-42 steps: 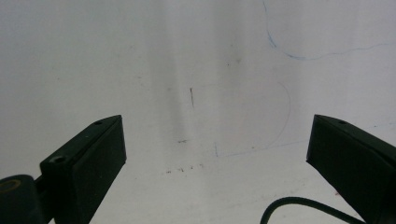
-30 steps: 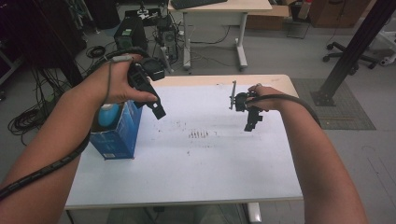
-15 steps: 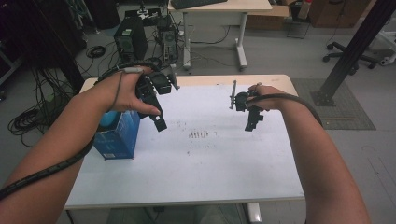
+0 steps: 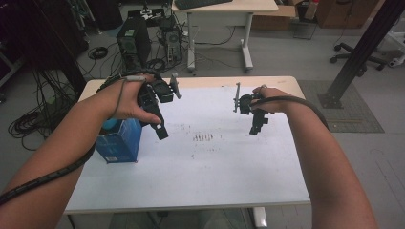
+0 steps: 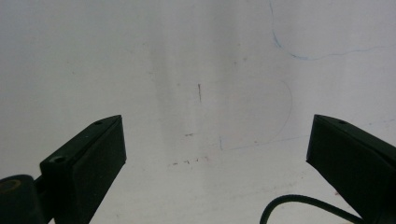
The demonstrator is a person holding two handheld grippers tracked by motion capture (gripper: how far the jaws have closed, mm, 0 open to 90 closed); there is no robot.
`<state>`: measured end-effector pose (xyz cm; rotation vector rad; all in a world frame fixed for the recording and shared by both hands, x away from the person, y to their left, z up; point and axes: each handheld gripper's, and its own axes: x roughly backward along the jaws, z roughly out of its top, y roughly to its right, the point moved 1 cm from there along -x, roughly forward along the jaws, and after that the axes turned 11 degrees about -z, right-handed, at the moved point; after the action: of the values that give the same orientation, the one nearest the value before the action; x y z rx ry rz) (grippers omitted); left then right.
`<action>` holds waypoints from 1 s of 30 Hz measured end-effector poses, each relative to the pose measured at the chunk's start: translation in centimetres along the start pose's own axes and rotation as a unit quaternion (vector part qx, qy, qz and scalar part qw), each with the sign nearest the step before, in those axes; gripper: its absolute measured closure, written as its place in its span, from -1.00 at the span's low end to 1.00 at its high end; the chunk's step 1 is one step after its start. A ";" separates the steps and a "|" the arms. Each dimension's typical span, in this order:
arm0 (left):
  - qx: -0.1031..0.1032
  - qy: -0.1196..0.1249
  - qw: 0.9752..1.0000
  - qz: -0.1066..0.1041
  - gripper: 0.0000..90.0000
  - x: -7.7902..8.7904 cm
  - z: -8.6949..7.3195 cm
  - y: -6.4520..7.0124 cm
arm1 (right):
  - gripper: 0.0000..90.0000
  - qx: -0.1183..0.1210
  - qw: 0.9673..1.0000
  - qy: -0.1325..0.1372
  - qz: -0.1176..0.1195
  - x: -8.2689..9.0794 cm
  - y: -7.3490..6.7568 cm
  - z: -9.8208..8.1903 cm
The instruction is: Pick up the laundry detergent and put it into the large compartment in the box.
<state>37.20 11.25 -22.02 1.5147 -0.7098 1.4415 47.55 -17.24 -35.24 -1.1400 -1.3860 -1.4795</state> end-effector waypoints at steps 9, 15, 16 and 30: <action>-0.009 -0.003 1.000 -0.005 -0.91 -0.1 0.6 0.3 | -0.90 0.000 1.000 -0.001 0.002 -0.1 -0.2 -0.3; -0.009 -0.003 1.000 -0.005 -0.90 -0.3 0.8 0.4 | -0.90 -0.001 1.000 0.000 0.002 -0.1 -0.1 -0.4; -0.010 -0.002 1.000 -0.006 -0.90 -0.3 0.8 0.4 | -0.90 -0.001 1.000 0.000 0.002 -0.2 -0.1 -0.4; -0.010 -0.006 1.000 -0.012 -0.91 -0.9 0.8 -0.1 | -0.90 -0.001 1.000 0.001 0.003 -0.4 0.1 -0.1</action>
<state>37.51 10.45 -22.85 1.5131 -0.7089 1.4040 47.73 -17.39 -35.63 -1.1422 -1.3779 -1.4779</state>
